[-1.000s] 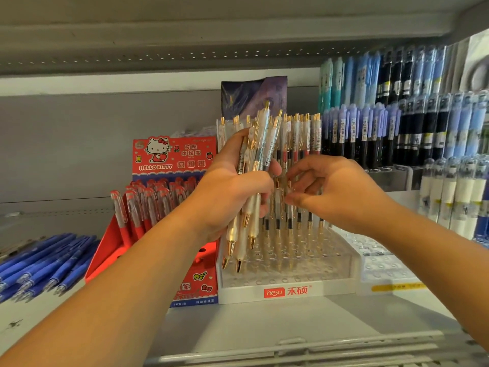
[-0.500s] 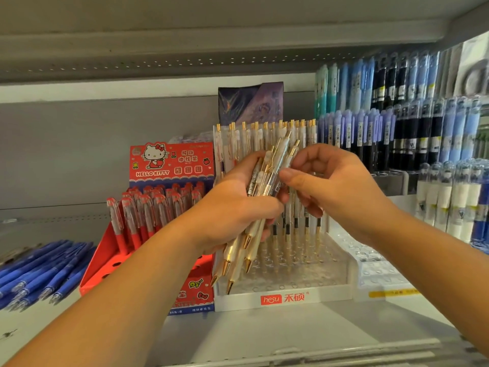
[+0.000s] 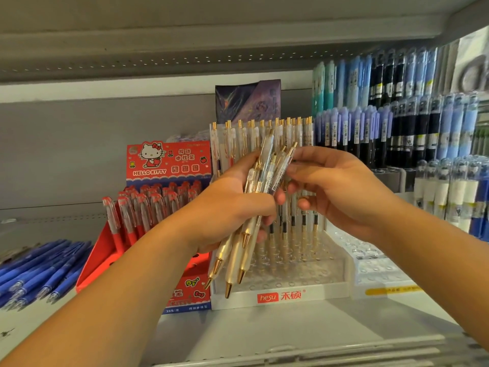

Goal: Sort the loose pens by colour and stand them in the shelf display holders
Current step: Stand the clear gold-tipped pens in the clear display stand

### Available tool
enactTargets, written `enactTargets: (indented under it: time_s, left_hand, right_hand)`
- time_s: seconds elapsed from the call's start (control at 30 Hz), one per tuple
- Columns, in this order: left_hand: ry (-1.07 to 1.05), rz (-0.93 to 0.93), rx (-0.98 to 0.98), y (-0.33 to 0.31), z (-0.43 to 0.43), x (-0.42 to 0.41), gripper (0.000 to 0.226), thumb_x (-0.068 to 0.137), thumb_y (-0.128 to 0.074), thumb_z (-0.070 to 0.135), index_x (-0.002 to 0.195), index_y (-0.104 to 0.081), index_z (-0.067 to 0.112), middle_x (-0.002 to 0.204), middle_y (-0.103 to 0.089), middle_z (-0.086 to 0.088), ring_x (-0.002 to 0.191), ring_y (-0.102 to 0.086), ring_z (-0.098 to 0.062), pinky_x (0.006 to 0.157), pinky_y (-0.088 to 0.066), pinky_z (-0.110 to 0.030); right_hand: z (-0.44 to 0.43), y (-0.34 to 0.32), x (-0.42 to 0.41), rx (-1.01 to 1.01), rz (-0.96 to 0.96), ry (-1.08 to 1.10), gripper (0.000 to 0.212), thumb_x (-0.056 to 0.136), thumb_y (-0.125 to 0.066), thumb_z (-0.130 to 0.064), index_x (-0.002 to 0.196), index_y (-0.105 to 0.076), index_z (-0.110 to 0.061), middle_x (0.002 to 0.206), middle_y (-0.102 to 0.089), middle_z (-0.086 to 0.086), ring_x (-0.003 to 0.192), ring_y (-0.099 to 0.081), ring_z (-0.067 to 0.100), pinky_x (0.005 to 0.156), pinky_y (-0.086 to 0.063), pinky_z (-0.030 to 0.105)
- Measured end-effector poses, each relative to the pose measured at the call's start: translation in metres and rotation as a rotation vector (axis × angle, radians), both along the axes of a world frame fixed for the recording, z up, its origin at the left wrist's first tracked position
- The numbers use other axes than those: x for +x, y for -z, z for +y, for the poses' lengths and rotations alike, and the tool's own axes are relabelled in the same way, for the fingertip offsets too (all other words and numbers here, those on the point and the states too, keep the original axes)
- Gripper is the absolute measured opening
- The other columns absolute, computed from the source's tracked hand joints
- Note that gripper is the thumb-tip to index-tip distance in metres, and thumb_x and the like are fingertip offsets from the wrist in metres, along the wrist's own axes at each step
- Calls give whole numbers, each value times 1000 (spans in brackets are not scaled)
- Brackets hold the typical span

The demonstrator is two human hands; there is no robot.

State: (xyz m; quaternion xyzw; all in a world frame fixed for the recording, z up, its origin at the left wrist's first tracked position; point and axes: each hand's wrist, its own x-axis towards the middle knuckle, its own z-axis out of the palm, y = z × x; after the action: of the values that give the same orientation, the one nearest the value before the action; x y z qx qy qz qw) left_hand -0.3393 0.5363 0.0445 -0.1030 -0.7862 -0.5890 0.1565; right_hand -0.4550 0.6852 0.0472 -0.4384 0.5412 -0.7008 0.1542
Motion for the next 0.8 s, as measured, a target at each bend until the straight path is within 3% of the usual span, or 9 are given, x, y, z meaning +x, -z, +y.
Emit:
enactTargets:
  time_s: [0.07, 0.17, 0.23, 0.3, 0.4, 0.47, 0.6, 0.7, 0.8]
  left_hand:
    - [-37, 8, -1, -1, 2, 1, 70, 71, -63, -1, 126, -53, 41, 84, -66, -5, 56, -61, -18, 50, -50, -30]
    - [-131, 4, -46, -1, 3, -1, 92, 67, -67, 9, 148, -33, 37, 121, -56, -29, 75, -70, -38, 62, -56, -42]
    - [-146, 3, 15, -2, 6, -1, 98, 68, -65, 8, 152, -23, 39, 133, -45, -37, 67, -71, -35, 60, -57, -40]
    - [-145, 23, 63, -2, 6, -2, 102, 70, -64, 6, 153, -16, 42, 134, -48, -35, 66, -72, -33, 59, -58, -41]
    - [-150, 37, 94, 0, 2, -6, 101, 73, -63, 7, 151, -12, 46, 99, -72, -23, 73, -74, -35, 62, -60, -45]
    - [-175, 61, 154, -2, 1, -7, 94, 73, -62, 7, 145, -18, 48, 85, -75, -16, 78, -74, -34, 64, -60, -47]
    - [-216, 87, 170, -4, 0, -5, 86, 73, -63, 8, 135, -23, 52, 125, -60, -25, 81, -75, -32, 57, -60, -45]
    - [-239, 65, 123, -3, -1, -4, 98, 73, -63, 10, 148, -14, 50, 135, -49, -29, 72, -74, -30, 52, -58, -40]
    - [-241, 68, 62, -1, -1, -6, 94, 71, -62, 9, 148, -22, 46, 136, -50, -22, 73, -74, -33, 51, -56, -40]
  right_hand:
    - [1, -1, 0, -15, -12, -11, 11, 90, -63, -5, 102, -62, -5, 87, -69, 11, 71, -63, 19, 49, -47, 23]
    - [1, -2, 2, -75, -46, -50, 5, 91, -61, -6, 91, -56, -7, 81, -72, 11, 67, -66, 24, 53, -53, 25]
    - [0, -3, 3, -130, -61, -55, 9, 91, -61, -4, 88, -53, -6, 76, -71, 11, 67, -67, 25, 58, -57, 27]
    - [0, -4, 4, -176, -55, -45, 9, 90, -61, -3, 93, -53, -5, 76, -70, 13, 68, -68, 28, 63, -59, 30]
    - [0, -3, 4, -245, -32, 16, 11, 90, -62, -1, 97, -55, -4, 80, -69, 13, 76, -69, 28, 70, -59, 32]
    - [-1, -3, 4, -287, -27, 41, 9, 90, -62, 0, 96, -56, -3, 81, -69, 12, 80, -70, 26, 72, -59, 31]
    - [4, -9, 0, -378, -134, 90, 7, 91, -62, -3, 96, -57, -4, 79, -69, 9, 83, -74, 29, 69, -59, 31]
    - [9, -14, -7, -369, -126, 183, 9, 90, -65, -7, 93, -57, -7, 76, -68, 6, 72, -72, 22, 63, -59, 29]
    - [11, -15, -10, -344, -49, 272, 15, 90, -66, -8, 99, -56, -5, 84, -70, 10, 72, -71, 21, 57, -58, 27]
